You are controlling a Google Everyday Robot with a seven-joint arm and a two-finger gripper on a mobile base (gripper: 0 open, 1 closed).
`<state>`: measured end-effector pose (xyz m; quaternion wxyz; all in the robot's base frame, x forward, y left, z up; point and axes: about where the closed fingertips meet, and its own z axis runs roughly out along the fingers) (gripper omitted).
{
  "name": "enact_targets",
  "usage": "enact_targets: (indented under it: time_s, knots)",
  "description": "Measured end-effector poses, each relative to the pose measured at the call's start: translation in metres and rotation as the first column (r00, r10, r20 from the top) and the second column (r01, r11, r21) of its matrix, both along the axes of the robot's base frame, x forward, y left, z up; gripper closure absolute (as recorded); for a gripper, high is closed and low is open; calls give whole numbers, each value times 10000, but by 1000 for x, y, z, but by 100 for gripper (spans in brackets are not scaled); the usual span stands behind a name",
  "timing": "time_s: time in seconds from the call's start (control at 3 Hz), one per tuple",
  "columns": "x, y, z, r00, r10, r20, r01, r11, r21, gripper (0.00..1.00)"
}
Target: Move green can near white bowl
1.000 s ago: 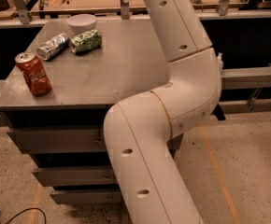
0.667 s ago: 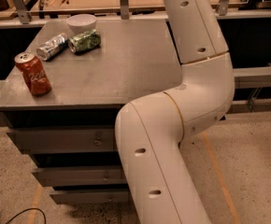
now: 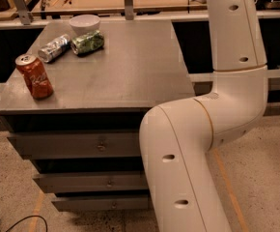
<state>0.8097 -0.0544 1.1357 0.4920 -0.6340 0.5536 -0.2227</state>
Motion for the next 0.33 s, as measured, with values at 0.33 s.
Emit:
enact_targets:
  time_s: [0.33]
  knots:
    - [0,-1,-2,10000,-24,-78,24,10000,9,0]
